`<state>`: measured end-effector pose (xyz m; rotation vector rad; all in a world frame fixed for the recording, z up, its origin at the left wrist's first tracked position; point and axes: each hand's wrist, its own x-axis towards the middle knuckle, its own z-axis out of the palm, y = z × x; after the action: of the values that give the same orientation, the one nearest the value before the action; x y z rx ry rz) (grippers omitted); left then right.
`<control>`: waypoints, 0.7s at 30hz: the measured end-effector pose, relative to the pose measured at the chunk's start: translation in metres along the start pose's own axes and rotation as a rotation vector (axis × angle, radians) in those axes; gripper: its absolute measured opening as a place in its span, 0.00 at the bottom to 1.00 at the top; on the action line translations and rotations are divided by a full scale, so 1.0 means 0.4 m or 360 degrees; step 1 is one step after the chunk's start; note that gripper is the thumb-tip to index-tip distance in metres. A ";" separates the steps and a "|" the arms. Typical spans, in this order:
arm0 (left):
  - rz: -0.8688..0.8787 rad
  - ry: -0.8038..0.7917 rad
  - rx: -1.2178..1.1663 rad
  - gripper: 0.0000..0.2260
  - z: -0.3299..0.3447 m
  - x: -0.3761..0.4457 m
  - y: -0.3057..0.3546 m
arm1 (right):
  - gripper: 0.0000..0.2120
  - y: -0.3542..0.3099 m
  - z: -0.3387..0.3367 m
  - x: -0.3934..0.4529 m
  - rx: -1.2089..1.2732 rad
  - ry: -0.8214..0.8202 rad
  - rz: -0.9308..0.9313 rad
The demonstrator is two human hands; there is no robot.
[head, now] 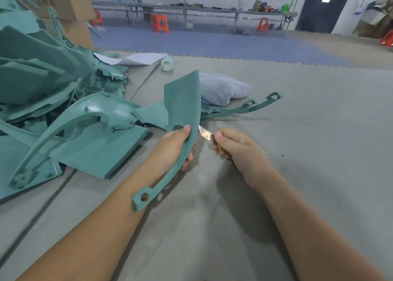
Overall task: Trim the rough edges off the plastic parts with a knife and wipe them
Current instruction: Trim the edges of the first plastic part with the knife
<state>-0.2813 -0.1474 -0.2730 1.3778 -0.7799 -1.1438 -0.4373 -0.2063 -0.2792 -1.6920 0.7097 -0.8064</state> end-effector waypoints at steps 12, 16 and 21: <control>0.0034 -0.0107 -0.0010 0.21 -0.002 0.018 -0.010 | 0.16 -0.016 0.041 -0.014 -0.0127 -0.0064 -0.0068; 0.0061 -0.0187 -0.0060 0.18 0.003 0.013 -0.017 | 0.14 -0.015 0.042 -0.014 -0.0094 -0.0064 -0.0047; 0.0082 -0.0228 -0.0040 0.20 0.007 0.012 -0.017 | 0.15 -0.003 0.036 -0.009 -0.0134 -0.0013 -0.0052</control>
<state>-0.2833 -0.1516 -0.2803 1.2581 -0.8956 -1.2176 -0.4279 -0.1950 -0.2815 -1.7854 0.7207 -0.8020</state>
